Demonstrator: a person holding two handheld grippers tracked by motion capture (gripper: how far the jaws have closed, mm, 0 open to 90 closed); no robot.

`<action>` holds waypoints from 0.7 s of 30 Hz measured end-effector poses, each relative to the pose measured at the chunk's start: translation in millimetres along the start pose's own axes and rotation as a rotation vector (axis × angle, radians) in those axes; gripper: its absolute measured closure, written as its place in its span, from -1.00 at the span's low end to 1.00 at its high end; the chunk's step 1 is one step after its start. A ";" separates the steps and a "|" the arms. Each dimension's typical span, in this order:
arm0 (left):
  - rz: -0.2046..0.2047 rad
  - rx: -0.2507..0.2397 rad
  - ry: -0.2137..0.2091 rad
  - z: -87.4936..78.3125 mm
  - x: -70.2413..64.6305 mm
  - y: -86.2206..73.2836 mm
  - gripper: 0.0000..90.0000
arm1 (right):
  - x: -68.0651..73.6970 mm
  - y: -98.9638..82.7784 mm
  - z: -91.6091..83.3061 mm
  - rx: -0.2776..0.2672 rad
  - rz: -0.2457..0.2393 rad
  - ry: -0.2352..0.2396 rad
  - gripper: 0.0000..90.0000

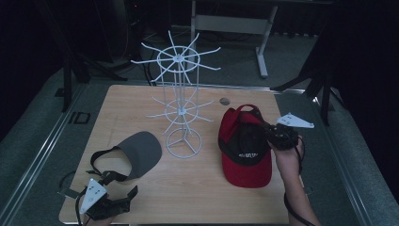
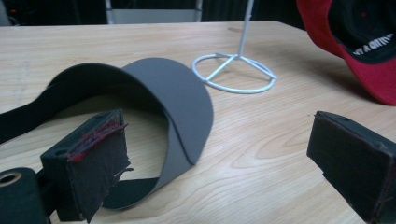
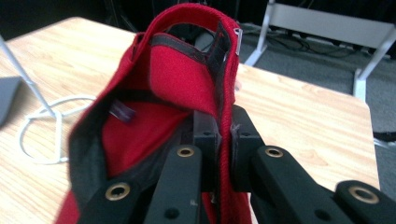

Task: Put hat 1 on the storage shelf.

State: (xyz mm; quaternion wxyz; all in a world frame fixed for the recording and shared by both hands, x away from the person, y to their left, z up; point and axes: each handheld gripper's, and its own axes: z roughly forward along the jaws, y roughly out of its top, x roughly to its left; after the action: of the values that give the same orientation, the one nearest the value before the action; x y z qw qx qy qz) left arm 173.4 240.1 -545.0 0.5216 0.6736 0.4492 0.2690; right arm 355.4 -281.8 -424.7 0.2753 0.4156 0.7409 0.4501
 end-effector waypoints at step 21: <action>0.051 -0.021 -0.108 5.1 -24.0 44.2 -0.88 | 5.4 20.1 -47.5 -0.084 0.003 -0.006 0.88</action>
State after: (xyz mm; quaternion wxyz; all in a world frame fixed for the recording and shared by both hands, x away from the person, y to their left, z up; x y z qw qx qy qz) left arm 181.1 214.2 -502.3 0.5453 0.6928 0.4000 0.2503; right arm 323.0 -292.9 -385.8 0.2943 0.4060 0.7198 0.4800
